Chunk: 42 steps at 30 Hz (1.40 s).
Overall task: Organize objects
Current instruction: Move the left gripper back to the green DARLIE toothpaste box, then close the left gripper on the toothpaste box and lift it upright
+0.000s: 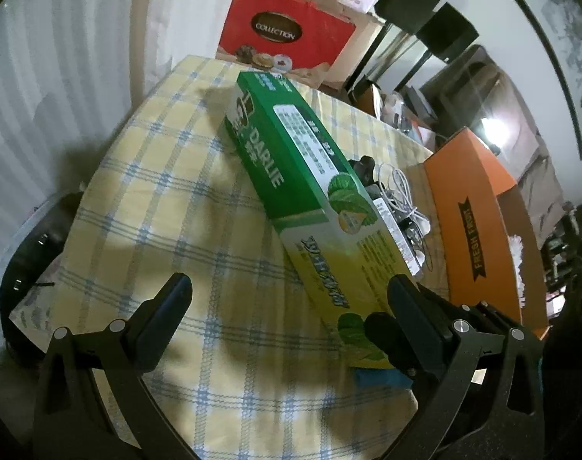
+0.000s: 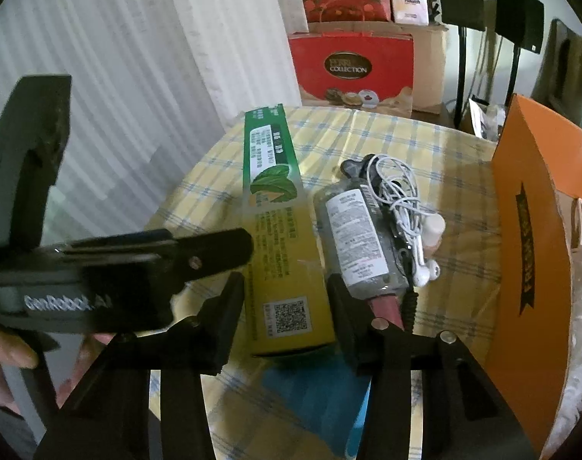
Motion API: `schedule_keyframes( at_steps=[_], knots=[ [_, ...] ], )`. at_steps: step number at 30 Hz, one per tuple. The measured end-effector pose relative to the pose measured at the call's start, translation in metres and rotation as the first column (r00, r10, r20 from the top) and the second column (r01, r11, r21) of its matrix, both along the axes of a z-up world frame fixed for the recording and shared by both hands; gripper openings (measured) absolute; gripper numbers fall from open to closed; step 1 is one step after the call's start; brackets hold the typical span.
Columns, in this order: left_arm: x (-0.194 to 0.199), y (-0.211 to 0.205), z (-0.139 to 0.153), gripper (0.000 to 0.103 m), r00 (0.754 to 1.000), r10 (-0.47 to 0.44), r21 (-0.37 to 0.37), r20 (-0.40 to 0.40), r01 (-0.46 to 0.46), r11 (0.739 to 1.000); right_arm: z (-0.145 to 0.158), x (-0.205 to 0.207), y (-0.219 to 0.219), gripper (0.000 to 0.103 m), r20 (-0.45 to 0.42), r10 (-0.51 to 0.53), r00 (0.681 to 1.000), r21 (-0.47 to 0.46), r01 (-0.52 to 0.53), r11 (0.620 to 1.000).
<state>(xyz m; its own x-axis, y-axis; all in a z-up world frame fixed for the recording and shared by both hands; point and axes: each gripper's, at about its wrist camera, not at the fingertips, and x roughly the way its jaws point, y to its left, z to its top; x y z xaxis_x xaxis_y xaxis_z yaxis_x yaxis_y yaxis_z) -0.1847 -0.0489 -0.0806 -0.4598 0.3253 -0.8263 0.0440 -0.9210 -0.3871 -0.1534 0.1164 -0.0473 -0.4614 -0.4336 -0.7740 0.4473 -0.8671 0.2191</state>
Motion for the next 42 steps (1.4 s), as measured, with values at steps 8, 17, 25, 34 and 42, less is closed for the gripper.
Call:
schedule_keyframes(
  at_steps=[8,17,25,34,42],
  knots=[
    [-0.002,-0.001,-0.005,0.100,1.000,-0.005,0.046,0.013,0.005,0.999,-0.004,0.004,-0.005,0.044,0.038,0.018,0.999,-0.073,-0.016,0.997],
    [-0.004,0.005,-0.013,0.097,0.999,-0.021,0.071,0.044,0.018,0.997,-0.006,0.011,-0.021,0.048,0.042,0.054,0.998,-0.054,-0.052,0.997],
    [-0.006,0.009,-0.019,0.078,0.997,-0.035,0.087,0.067,0.029,0.996,-0.011,0.014,-0.025,0.045,0.057,0.057,0.997,-0.078,-0.052,0.996],
    [-0.002,0.014,-0.005,0.078,0.999,-0.035,0.077,0.030,0.033,0.996,0.000,0.017,-0.017,0.045,0.052,0.045,0.998,-0.099,-0.040,0.994],
    [0.002,0.032,0.027,0.078,0.998,-0.063,0.086,-0.026,0.065,0.994,0.030,0.023,0.000,0.045,0.001,0.017,1.000,-0.097,-0.017,0.995]
  ],
)
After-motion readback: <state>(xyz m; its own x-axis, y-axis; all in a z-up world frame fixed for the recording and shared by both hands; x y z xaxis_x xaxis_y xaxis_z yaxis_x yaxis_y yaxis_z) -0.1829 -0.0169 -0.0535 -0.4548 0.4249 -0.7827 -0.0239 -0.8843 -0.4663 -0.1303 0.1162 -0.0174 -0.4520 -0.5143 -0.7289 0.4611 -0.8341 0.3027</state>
